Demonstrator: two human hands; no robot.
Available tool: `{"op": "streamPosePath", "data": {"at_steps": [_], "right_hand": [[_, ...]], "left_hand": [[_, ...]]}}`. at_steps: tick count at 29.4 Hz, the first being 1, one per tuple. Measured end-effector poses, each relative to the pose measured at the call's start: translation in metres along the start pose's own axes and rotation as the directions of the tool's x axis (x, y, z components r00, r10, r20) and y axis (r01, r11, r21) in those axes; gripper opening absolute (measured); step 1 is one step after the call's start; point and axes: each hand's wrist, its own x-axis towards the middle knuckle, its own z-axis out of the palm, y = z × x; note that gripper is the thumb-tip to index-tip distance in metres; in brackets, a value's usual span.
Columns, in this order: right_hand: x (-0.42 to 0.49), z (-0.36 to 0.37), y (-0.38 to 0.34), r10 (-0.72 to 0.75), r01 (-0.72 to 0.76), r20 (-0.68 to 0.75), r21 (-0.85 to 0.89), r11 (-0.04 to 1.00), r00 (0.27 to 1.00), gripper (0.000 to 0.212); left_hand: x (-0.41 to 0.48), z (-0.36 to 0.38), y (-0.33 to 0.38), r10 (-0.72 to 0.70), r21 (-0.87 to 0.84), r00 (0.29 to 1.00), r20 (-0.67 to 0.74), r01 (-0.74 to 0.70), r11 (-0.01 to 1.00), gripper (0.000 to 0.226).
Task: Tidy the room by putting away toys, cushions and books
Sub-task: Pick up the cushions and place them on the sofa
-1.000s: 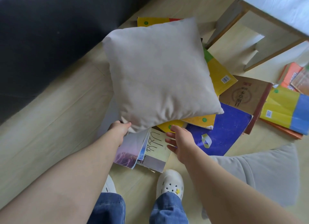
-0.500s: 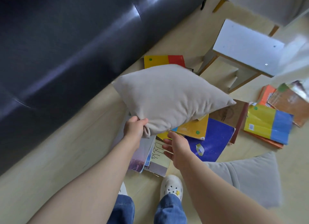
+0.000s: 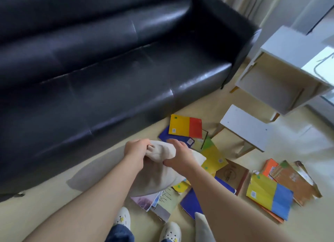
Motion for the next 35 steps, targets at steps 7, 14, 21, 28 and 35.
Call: {"op": "streamPosePath", "data": {"at_steps": [7,14,21,28,35], "right_hand": [[-0.034,-0.003,-0.097,-0.217,0.237,0.112,-0.220,0.946,0.970,0.061],[-0.047,0.001,-0.197,-0.413,0.415,0.067,-0.274,0.868,0.908,0.033],[-0.053,0.019,-0.313,-0.436,0.411,-0.099,-0.205,0.888,0.894,0.027],[-0.046,0.055,-0.433,-0.326,0.374,-0.369,0.063,0.926,0.870,0.022],[-0.023,0.102,-0.514,-0.188,0.299,-0.401,0.234,0.925,0.897,0.024]], "left_hand": [[-0.062,-0.091,0.057,0.111,-0.020,0.991,-0.072,-0.112,0.993,0.037],[-0.077,-0.173,0.106,0.190,-0.022,0.978,-0.083,-0.193,0.981,0.024],[-0.069,-0.274,0.179,0.475,0.156,0.879,-0.040,-0.464,0.872,0.030],[-0.048,-0.391,0.233,0.602,0.075,0.797,0.042,-0.604,0.794,0.022],[-0.022,-0.478,0.244,0.608,0.103,0.794,0.007,-0.605,0.789,0.013]]}}
